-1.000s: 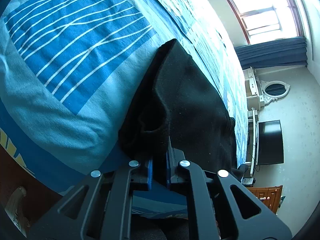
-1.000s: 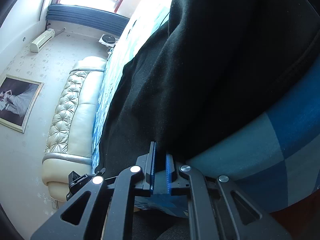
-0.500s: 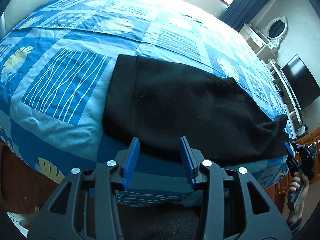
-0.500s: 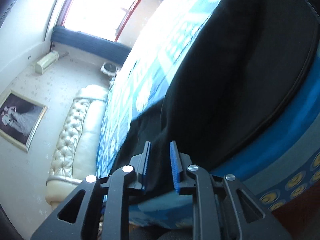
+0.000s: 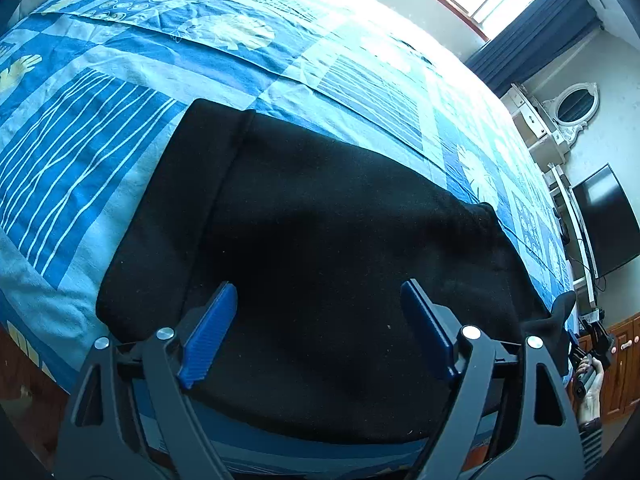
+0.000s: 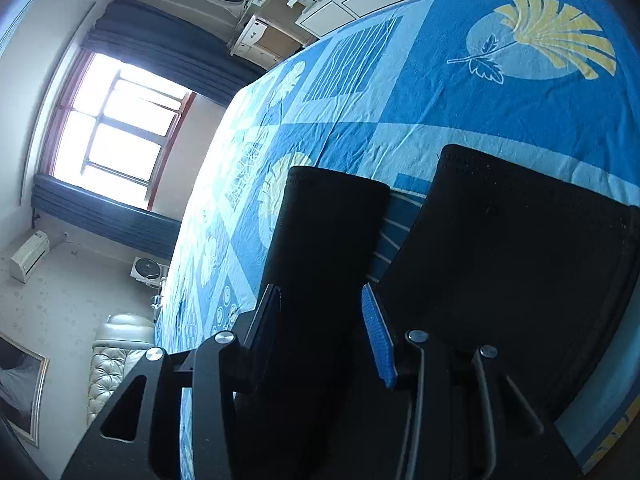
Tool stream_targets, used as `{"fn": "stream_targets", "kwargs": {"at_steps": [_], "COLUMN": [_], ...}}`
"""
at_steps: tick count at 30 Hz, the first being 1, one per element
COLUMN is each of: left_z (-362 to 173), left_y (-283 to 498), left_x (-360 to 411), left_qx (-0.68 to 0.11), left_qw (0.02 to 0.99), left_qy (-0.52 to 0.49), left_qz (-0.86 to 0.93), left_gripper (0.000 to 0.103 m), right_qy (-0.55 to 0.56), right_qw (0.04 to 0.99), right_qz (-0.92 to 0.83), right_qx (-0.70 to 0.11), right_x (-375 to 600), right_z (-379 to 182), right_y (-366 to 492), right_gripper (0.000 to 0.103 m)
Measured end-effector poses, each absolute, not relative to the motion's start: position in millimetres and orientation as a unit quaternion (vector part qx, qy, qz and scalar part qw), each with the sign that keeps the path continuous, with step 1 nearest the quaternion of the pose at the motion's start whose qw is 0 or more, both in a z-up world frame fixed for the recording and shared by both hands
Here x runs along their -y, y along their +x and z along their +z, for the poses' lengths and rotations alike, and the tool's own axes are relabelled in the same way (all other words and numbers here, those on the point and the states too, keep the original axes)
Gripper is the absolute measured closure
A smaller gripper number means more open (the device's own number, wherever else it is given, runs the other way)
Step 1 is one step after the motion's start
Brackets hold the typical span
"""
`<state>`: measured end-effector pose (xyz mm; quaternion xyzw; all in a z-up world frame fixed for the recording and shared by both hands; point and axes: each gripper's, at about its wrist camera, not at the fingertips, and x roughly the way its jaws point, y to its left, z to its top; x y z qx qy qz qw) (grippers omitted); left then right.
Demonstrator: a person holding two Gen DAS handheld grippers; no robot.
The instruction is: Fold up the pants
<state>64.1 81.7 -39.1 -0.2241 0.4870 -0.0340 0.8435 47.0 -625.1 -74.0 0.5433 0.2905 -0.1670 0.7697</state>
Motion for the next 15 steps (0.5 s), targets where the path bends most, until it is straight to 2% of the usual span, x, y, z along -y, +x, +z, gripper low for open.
{"fn": "stream_targets", "kwargs": {"at_steps": [11,13,15], "left_z": [-41,-42,-43], "left_y": [67,67,67], "left_x": [-80,-82,-84], "left_qx": [-0.488,-0.487,-0.486], "left_qw": [0.84,0.839,0.837], "left_qy": [-0.235,-0.244,-0.252], "left_qz": [-0.018,-0.019,-0.02], "left_gripper": [0.01,0.01,0.01], "right_qy": [0.552,0.552,0.562], "right_qw": [0.762,0.762,0.76], "right_qz": [-0.184,-0.182,-0.167], "right_qx": [-0.283,-0.284,-0.28], "right_x": [640,639,640], "right_z": [-92,-91,-88], "right_y": [75,74,71], "right_gripper": [0.061,0.07,0.091]}}
